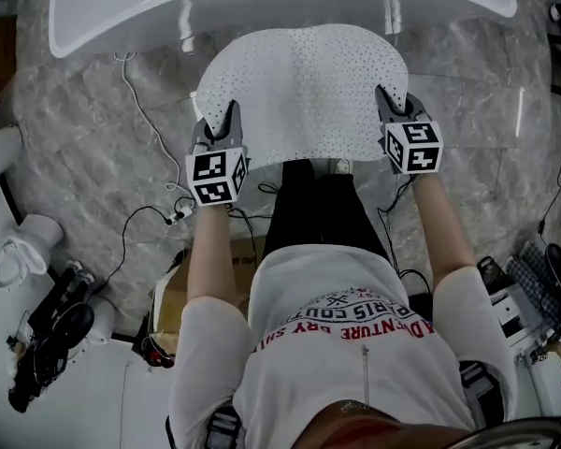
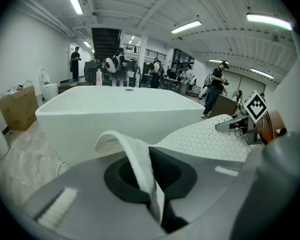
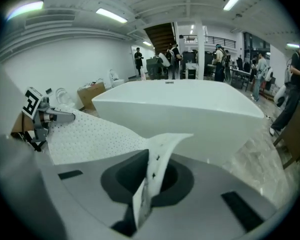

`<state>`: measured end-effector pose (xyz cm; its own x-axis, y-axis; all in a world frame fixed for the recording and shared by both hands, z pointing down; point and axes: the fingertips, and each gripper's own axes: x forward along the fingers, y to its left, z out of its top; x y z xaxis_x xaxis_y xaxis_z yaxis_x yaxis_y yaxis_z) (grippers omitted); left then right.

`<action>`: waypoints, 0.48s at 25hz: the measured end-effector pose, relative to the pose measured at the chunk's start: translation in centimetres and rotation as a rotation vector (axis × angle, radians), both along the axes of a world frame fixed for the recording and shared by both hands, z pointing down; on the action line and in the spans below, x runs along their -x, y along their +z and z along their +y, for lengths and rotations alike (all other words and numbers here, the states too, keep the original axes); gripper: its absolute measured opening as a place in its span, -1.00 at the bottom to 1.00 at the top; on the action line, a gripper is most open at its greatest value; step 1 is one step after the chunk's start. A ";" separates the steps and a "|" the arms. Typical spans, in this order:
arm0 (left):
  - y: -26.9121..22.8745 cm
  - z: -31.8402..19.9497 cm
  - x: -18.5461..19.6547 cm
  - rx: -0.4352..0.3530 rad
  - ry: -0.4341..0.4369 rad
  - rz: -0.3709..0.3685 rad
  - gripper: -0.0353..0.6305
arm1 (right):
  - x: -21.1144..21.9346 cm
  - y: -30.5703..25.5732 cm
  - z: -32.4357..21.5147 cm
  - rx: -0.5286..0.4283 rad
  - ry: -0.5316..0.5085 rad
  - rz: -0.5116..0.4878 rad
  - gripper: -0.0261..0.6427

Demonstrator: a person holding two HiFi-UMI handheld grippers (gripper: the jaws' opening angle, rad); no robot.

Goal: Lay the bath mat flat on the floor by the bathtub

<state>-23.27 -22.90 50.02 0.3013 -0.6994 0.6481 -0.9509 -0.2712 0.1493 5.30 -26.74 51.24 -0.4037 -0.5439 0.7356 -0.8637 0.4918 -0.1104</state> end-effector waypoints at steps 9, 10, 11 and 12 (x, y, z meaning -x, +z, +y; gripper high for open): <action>18.3 -2.1 2.7 -0.016 -0.109 0.005 -0.84 | -0.3 17.9 -3.9 -0.014 -0.007 -0.003 -0.87; 20.5 -2.2 2.5 -0.017 -0.113 0.009 -0.84 | -0.4 20.1 -4.1 -0.017 -0.014 -0.001 -0.87; 22.5 -2.5 2.3 -0.019 -0.107 0.007 -0.84 | -0.5 22.0 -4.3 -0.020 -0.023 0.001 -0.87; 24.2 -2.8 2.1 -0.023 -0.095 0.000 -0.84 | -0.5 23.8 -4.7 -0.024 -0.032 0.004 -0.87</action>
<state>-25.40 -25.69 74.27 0.2326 -0.7397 0.6314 -0.9725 -0.1832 0.1437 5.80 -31.39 75.02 -0.4183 -0.5482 0.7242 -0.8481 0.5212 -0.0953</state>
